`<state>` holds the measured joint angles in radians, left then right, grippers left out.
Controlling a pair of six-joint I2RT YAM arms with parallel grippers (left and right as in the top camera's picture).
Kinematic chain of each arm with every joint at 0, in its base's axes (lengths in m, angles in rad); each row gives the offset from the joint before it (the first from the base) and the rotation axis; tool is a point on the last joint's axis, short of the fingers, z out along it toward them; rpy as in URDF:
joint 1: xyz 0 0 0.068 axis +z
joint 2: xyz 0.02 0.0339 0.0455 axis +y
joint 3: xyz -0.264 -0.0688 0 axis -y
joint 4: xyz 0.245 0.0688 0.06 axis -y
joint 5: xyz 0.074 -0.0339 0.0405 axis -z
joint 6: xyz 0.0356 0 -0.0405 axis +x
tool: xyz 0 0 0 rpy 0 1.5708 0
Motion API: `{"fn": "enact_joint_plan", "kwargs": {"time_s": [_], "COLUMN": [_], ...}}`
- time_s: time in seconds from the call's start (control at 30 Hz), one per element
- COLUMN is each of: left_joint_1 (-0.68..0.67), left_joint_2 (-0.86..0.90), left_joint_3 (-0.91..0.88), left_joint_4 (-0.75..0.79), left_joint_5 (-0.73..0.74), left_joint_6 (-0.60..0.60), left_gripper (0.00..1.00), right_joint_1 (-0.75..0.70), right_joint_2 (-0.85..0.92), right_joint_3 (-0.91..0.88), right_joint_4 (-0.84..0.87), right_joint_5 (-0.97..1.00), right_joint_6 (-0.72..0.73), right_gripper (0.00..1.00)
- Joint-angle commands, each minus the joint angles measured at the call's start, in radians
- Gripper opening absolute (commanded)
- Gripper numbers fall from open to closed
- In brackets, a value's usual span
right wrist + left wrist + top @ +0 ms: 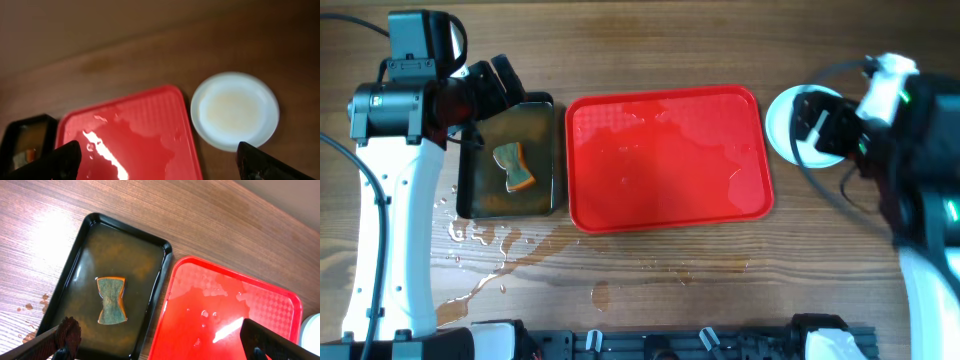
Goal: Clean dirty plates on tray and stack at the side
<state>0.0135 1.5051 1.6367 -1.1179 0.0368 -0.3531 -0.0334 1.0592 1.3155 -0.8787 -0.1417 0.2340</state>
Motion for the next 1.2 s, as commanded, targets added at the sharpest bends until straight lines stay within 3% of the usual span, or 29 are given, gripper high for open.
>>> {"fn": "enact_joint_plan", "kwargs": {"time_s": [0.0, 0.13, 0.43, 0.53, 0.73, 0.97, 1.17], "left_joint_1": [0.002, 0.002, 0.002, 0.002, 0.002, 0.002, 0.002], "left_joint_2": [0.014, 0.014, 0.014, 0.014, 0.014, 0.014, 0.014], "left_joint_3": [0.001, 0.001, 0.001, 0.001, 0.001, 0.001, 0.001], "left_joint_4": [-0.001, -0.001, -0.001, -0.001, -0.001, -0.001, -0.001], "left_joint_5": [0.019, 0.019, 0.019, 0.019, 0.019, 0.019, 0.019], "left_joint_6": [0.002, 0.002, 0.002, 0.002, 0.002, 0.002, 0.002], "left_gripper": [1.00, 1.00, 1.00, 1.00, 1.00, 1.00, 1.00], "right_joint_1": [0.002, 0.002, 0.002, 0.001, 0.003, 0.003, 0.003], "right_joint_2": [-0.208, -0.352, -0.424, -0.423, -0.500, -0.718, -0.925], "right_joint_3": [0.014, 0.014, 0.014, -0.018, -0.320, -0.831, -1.137], "right_joint_4": [0.022, 0.022, -0.181, -0.138, 0.249, 0.760, 0.936], "right_joint_5": [-0.018, -0.040, 0.037, 0.079, 0.061, -0.035, -0.064], "right_joint_6": [-0.038, 0.092, 0.080, 0.080, 0.007, -0.028, -0.064], "right_gripper": [1.00, 1.00, 1.00, 1.00, 1.00, 1.00, 1.00]}}
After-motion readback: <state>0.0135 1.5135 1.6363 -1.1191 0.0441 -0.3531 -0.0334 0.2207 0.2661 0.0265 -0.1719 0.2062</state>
